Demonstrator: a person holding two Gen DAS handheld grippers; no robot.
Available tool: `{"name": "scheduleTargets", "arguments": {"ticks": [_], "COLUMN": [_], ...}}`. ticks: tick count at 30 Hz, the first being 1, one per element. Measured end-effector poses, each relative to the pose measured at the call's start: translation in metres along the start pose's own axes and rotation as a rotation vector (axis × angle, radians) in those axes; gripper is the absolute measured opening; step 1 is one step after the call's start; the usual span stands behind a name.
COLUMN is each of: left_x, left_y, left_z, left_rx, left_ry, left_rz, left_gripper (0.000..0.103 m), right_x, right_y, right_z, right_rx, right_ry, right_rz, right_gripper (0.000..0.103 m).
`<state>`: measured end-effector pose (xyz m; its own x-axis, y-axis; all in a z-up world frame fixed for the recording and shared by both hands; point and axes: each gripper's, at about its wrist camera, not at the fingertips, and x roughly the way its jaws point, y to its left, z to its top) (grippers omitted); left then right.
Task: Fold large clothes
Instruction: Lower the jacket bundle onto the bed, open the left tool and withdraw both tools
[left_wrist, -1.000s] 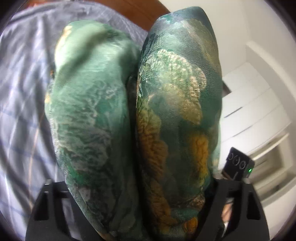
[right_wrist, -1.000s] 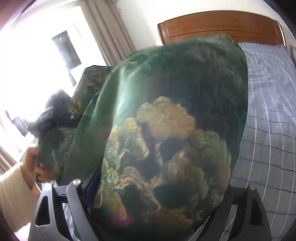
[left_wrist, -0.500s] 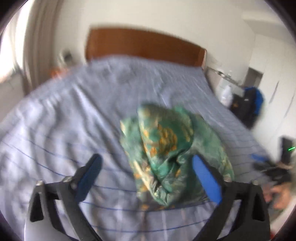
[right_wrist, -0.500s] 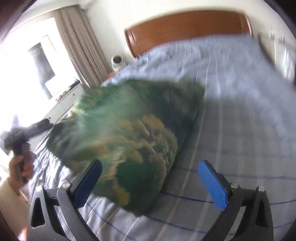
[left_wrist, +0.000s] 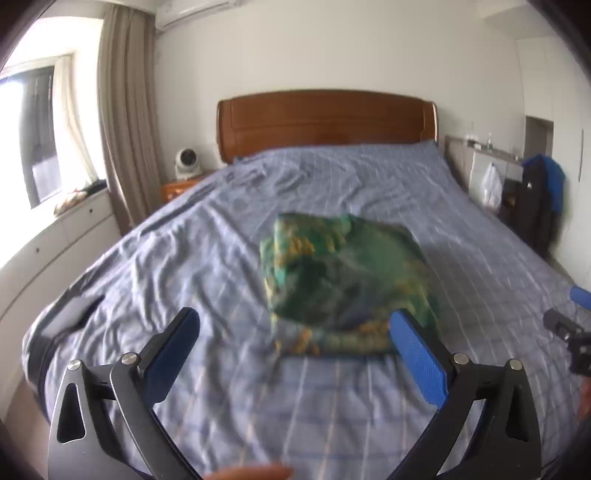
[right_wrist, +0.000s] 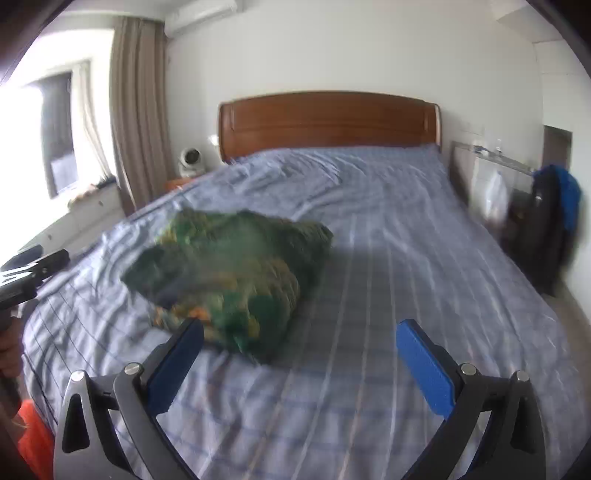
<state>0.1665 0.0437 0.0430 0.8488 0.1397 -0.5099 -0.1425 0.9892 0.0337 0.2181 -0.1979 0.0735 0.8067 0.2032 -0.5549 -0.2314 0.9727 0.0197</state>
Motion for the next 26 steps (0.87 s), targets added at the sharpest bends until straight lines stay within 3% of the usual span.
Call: {"name": "scheduleTargets", "arguments": {"ticks": [3, 8, 14, 23, 26], "left_x": [-0.014, -0.035, -0.047, -0.044, -0.048], "left_y": [-0.010, -0.017, -0.026, -0.022, -0.025], "left_z": [-0.007, -0.015, -0.021, -0.030, -0.031], "left_rx": [-0.020, -0.025, 0.014, -0.040, -0.015], "left_ry": [0.029, 0.064, 0.067, 0.109, 0.097], "left_rz": [0.003, -0.033, -0.032, -0.025, -0.015], "left_gripper": [0.103, 0.103, 0.103, 0.103, 0.103], "right_x": [-0.014, -0.020, -0.034, -0.036, -0.036], "right_y": [0.007, 0.016, 0.036, 0.047, 0.047], "right_z": [-0.017, -0.044, -0.051, -0.052, -0.053], "right_rx": [0.017, 0.012, -0.039, -0.058, -0.054], "right_ry": [0.058, 0.111, 0.109, 0.114, 0.120], "right_rz": [-0.047, -0.007, -0.006, -0.023, -0.018], "right_gripper": [0.103, 0.103, 0.103, 0.103, 0.103]}}
